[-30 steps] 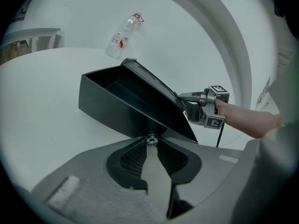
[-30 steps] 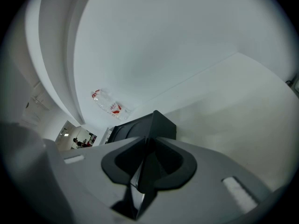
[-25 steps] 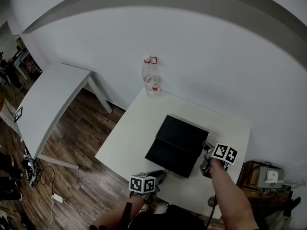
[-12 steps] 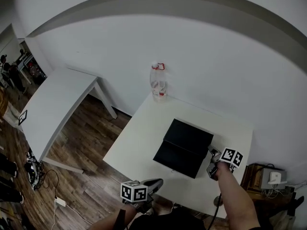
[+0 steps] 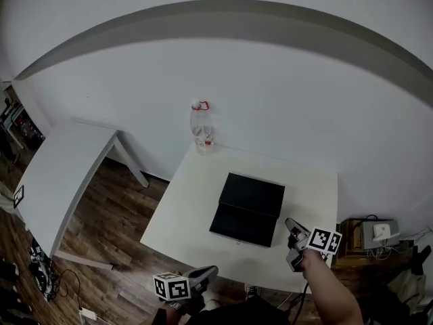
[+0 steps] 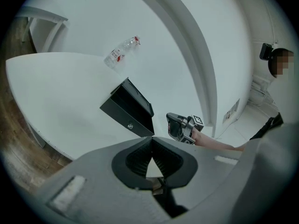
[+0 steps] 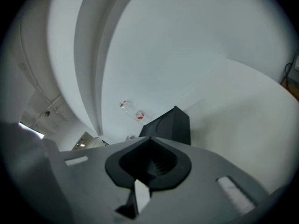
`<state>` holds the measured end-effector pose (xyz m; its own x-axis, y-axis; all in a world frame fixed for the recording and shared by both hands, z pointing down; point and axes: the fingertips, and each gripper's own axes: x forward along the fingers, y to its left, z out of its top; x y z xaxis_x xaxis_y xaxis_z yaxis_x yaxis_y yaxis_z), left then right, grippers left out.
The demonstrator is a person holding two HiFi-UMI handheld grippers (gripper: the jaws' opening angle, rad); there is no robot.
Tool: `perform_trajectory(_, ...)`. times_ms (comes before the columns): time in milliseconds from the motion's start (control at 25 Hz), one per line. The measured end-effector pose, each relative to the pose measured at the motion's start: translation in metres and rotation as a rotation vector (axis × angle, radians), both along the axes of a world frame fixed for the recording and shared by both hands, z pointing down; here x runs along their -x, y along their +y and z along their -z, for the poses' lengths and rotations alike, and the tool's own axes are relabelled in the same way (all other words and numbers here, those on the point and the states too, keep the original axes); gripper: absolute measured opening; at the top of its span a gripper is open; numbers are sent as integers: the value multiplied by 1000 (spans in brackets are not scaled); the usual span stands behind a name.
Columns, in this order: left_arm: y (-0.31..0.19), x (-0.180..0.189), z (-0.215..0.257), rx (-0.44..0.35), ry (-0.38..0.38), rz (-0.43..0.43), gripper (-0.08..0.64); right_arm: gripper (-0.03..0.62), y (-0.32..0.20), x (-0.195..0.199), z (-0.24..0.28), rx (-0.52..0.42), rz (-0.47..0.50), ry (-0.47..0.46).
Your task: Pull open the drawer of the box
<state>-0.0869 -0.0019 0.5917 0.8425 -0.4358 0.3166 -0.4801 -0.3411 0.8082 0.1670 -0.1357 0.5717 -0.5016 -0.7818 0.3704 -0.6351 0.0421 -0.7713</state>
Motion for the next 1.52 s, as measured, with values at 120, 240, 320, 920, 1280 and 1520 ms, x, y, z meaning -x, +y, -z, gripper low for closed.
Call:
perform_trajectory(120, 0, 5, 10, -13, 40, -31, 0, 3, 34, 28, 22, -56, 29, -53)
perform_trajectory(240, 2, 7, 20, -24, 73, -64, 0, 4, 68, 56, 39, -96, 46, -108)
perform_trajectory(320, 5, 6, 24, -34, 82, -96, 0, 3, 89, 74, 48, -111, 52, -145)
perform_trajectory(920, 53, 16, 49, -27, 215, -217, 0, 3, 210, 164, 74, -145, 120, -245)
perform_trajectory(1280, 87, 23, 47, -12, 237, -222, 0, 3, 250, 187, 80, -141, 137, -250)
perform_trajectory(1520, 99, 28, 47, -12, 239, -209, 0, 3, 271, 202, 78, -131, 156, -279)
